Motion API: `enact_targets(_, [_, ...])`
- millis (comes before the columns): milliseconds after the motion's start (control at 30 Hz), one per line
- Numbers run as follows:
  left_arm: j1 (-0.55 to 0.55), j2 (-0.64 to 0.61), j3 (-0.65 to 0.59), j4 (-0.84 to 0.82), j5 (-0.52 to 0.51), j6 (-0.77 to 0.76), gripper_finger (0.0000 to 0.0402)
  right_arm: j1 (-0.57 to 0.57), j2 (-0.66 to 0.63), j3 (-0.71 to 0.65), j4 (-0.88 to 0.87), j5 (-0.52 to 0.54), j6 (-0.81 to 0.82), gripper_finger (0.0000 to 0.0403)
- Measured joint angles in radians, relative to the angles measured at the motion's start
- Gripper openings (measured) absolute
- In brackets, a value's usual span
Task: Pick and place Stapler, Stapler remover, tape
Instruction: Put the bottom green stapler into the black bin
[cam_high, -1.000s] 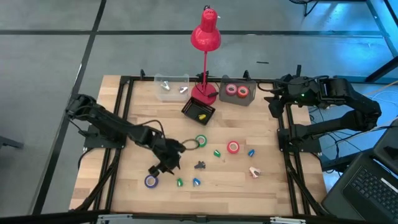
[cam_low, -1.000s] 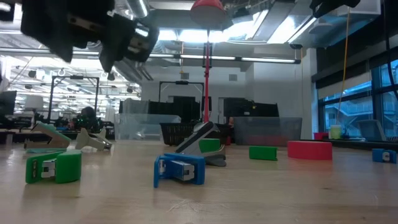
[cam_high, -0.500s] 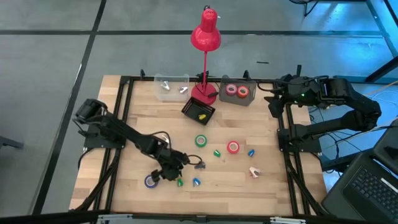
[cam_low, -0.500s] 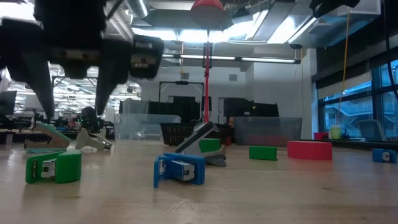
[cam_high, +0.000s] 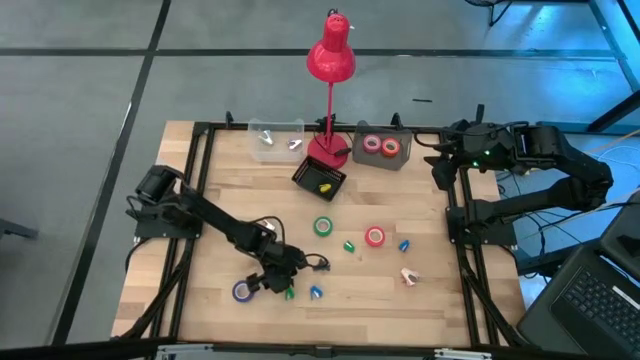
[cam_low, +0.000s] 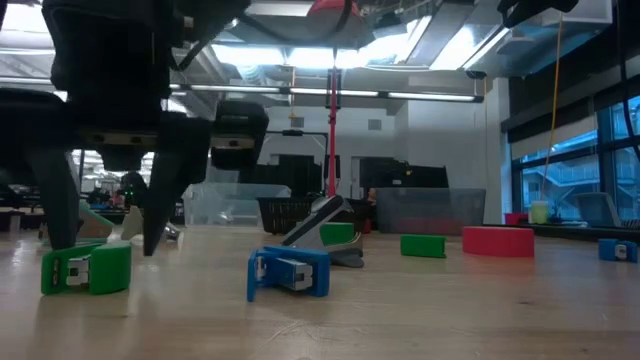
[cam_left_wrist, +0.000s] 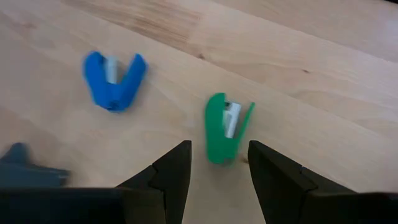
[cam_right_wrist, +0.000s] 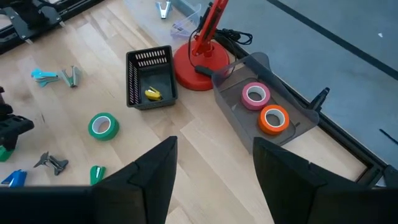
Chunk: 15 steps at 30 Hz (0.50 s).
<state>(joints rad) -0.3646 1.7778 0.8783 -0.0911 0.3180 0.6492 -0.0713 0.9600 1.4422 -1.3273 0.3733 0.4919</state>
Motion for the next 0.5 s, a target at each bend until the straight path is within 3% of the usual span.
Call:
enact_targets(333, [0.001, 0.031, 0.000, 0.050, 0.015, 0.029, 0.0156, 0.000, 0.000, 0.000, 0.000, 0.000, -0.003, 0.0210])
enact_targets(500, [0.001, 0.031, 0.000, 0.051, 0.023, 0.037, 0.0116, 0.000, 0.000, 0.000, 0.000, 0.000, -0.006, 0.0210])
